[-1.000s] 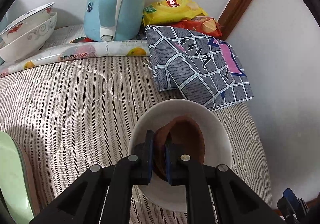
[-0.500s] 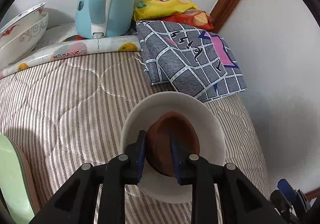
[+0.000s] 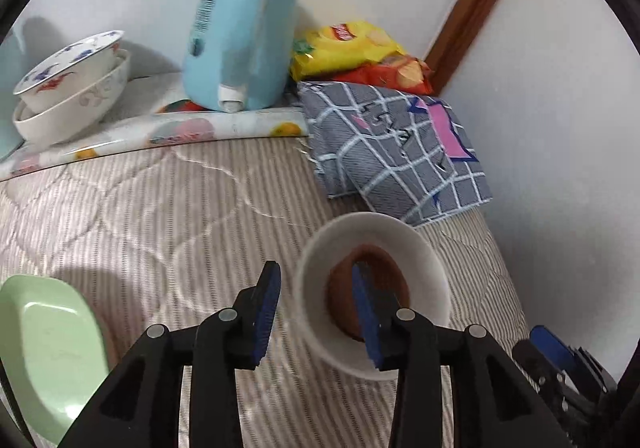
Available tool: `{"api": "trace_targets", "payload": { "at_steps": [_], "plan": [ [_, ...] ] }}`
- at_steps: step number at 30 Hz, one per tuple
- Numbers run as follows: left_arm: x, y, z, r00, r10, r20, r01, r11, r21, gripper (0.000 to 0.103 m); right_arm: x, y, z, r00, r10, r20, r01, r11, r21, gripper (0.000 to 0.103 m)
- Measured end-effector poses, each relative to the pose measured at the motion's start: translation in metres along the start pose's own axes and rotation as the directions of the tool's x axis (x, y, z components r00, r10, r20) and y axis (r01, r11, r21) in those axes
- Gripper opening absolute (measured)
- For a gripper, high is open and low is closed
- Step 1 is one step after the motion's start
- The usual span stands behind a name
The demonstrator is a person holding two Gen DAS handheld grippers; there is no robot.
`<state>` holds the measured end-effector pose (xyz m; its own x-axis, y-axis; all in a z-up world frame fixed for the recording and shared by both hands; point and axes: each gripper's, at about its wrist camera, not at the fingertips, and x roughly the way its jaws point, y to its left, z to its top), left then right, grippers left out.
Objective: Organize plates and bowls
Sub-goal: 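Move both grippers to the white bowl rim and close them on it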
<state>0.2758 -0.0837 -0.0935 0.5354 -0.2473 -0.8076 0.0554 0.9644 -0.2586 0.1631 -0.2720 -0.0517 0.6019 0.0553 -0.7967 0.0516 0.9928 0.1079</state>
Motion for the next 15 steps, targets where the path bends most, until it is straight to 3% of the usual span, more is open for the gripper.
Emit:
{"api": "trace_targets", "payload": {
  "at_steps": [15],
  "plan": [
    [0.015,0.016,-0.005,0.996,0.048,-0.078,-0.051,0.998,-0.032,0.037,0.054,0.017,0.031,0.993,0.08,-0.086,-0.082,0.996,-0.021,0.041]
  ]
}}
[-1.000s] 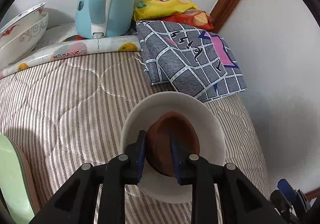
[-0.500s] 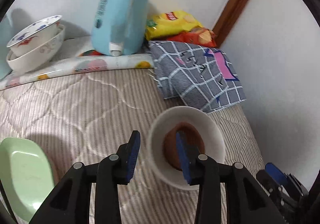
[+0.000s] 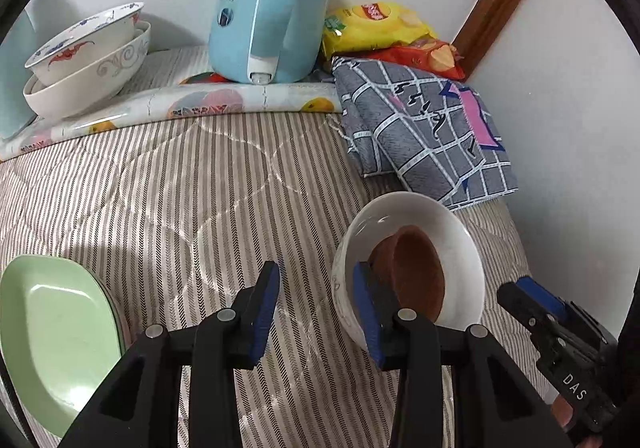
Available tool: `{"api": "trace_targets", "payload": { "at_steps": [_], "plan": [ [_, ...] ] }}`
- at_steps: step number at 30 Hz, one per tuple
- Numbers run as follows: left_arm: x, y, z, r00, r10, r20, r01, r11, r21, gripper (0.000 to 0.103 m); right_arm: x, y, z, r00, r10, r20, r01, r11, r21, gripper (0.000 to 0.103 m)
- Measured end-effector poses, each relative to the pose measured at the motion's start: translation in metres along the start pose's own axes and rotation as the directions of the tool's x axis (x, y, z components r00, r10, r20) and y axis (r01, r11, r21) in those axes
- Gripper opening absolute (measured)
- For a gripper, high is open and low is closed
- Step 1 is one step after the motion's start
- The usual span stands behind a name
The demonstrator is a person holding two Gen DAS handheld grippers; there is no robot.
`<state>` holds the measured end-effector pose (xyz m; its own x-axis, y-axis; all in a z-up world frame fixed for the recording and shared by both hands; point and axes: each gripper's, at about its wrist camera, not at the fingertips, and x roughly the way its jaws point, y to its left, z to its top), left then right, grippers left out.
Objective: Organize plates and bowls
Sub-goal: 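Move both grippers to the white bowl rim and close them on it, then lift the white bowl with both grippers and carry it over the green plate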
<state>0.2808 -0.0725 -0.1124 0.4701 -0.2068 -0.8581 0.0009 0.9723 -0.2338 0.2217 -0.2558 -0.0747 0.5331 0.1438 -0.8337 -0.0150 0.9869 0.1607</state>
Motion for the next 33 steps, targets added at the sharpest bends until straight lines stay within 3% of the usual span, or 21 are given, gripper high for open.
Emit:
{"api": "trace_targets", "payload": {
  "at_steps": [3,18,25,33],
  "plan": [
    [0.006,0.0,0.002,1.0,0.008,-0.016,-0.008,1.0,-0.004,0.037,0.013,0.004,0.005,1.0,0.018,-0.025,-0.019,1.0,-0.009,0.041],
    [0.031,-0.004,0.002,0.995,0.089,-0.052,-0.088,0.996,0.027,0.051,0.062,0.015,0.014,0.993,-0.042,-0.114,0.032,0.996,-0.084,0.041],
    [0.034,0.004,0.001,0.998,0.043,-0.048,-0.044,0.999,-0.011,0.051,0.067,0.015,0.017,0.992,-0.076,-0.097,0.067,0.994,-0.087,0.041],
    [0.038,0.005,0.002,0.997,0.027,-0.066,-0.028,1.0,-0.005,0.052,0.072,0.01,0.019,0.991,-0.05,-0.126,0.042,0.997,-0.059,0.04]
  ]
}}
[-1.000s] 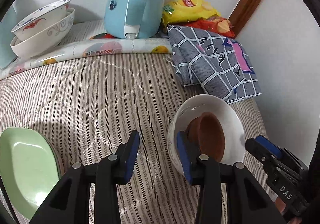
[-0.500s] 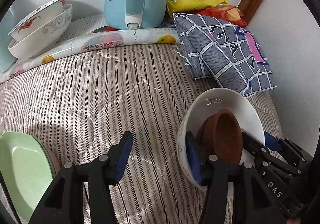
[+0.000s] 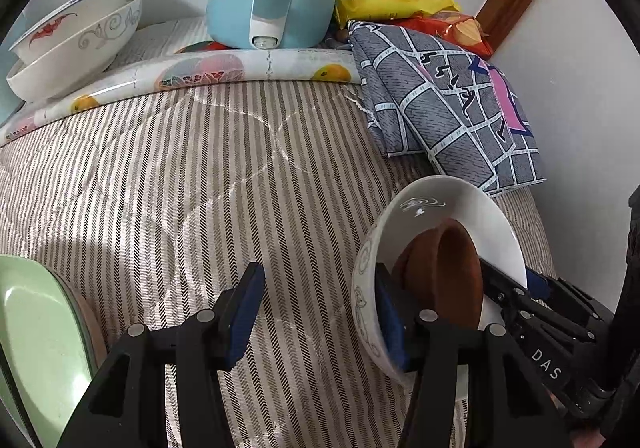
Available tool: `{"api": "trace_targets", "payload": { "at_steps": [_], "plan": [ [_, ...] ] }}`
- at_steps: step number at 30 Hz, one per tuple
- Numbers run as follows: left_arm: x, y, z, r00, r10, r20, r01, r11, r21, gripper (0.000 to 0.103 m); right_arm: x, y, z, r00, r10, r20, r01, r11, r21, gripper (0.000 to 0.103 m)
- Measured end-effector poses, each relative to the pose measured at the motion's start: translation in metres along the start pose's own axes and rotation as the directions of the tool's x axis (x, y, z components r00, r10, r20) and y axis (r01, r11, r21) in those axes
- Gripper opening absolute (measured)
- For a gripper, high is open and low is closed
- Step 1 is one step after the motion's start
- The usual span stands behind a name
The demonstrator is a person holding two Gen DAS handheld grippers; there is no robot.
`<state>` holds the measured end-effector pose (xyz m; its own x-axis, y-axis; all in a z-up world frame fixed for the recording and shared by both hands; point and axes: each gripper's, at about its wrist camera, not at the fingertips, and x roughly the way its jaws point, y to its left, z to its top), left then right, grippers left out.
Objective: Organize plates and bowls
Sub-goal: 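Lift the white bowl with both grippers and carry it over the green plate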
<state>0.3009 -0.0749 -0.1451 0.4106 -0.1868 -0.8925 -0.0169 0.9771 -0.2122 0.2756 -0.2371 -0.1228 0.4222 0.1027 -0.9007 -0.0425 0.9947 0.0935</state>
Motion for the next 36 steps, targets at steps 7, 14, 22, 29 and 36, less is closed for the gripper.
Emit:
{"api": "trace_targets", "payload": {
  "at_steps": [7,14,22,29,36],
  "plan": [
    [0.002,-0.005,0.0,0.999,0.033,0.005,-0.033,0.999,0.026,0.052,0.001,0.0,0.001,1.0,0.002,-0.015,-0.002,1.0,0.01,0.04],
    [0.003,-0.005,-0.001,1.0,-0.008,0.017,0.007,1.0,0.014,0.039,0.0,0.001,-0.002,1.0,0.012,-0.003,-0.012,1.0,0.016,0.035],
    [0.001,-0.023,-0.003,0.999,-0.022,0.043,0.019,0.997,0.069,0.011,-0.002,0.008,-0.005,0.998,0.054,0.021,-0.054,0.998,0.031,0.013],
    [-0.001,-0.025,-0.006,0.997,-0.001,0.074,-0.005,0.997,0.077,0.009,-0.007,0.009,-0.012,0.998,0.035,0.05,-0.038,0.998,0.052,0.013],
    [-0.007,-0.023,-0.012,0.997,-0.013,0.081,0.008,0.997,0.073,0.008,-0.015,0.009,-0.019,0.998,0.032,0.056,-0.036,0.997,0.073,0.013]
  ]
}}
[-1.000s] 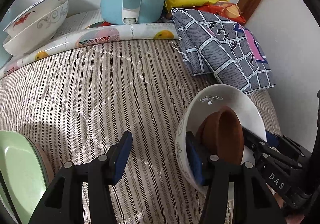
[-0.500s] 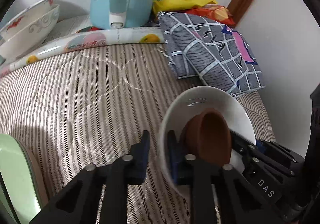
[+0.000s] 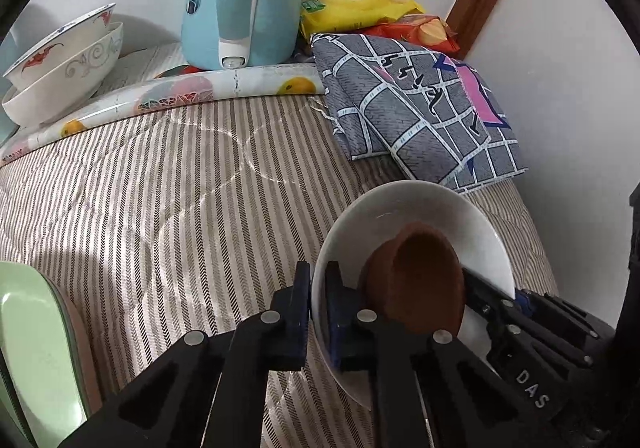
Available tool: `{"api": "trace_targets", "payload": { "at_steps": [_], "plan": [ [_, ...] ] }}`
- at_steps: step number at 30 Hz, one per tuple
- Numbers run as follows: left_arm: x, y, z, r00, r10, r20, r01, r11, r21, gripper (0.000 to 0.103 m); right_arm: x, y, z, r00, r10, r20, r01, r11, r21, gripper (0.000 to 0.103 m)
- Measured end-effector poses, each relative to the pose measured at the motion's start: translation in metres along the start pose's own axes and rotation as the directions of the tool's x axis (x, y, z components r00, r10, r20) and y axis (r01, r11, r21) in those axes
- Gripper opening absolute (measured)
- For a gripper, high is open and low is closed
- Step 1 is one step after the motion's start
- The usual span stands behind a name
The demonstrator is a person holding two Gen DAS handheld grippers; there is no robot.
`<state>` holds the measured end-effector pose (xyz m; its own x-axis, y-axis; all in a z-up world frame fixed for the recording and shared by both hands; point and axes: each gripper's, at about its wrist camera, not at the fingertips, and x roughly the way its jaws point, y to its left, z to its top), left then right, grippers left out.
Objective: Organize plates and bowls
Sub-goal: 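Lift the white bowl with both grippers and carry it over the green plate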
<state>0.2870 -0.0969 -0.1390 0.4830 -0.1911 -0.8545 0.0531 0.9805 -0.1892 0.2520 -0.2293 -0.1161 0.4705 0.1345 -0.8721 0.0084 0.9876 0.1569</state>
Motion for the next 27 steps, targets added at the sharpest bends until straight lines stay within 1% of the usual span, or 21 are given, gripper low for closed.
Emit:
{"api": "trace_targets", "payload": {
  "at_steps": [10,17,27],
  "plan": [
    [-0.014,0.001,-0.018,1.0,-0.004,-0.005,0.004,1.0,-0.01,0.008,-0.014,0.002,-0.016,1.0,0.007,0.0,-0.007,0.999,0.031,0.013],
    [-0.026,0.001,-0.031,1.0,-0.003,-0.002,0.003,1.0,-0.01,0.008,-0.027,0.006,-0.029,1.0,0.002,0.015,-0.003,0.999,0.044,0.013],
    [-0.051,0.003,-0.037,1.0,-0.007,0.028,0.008,1.0,-0.007,0.008,-0.051,0.015,-0.038,0.999,0.007,0.045,-0.009,0.999,0.037,0.013]
  ]
}}
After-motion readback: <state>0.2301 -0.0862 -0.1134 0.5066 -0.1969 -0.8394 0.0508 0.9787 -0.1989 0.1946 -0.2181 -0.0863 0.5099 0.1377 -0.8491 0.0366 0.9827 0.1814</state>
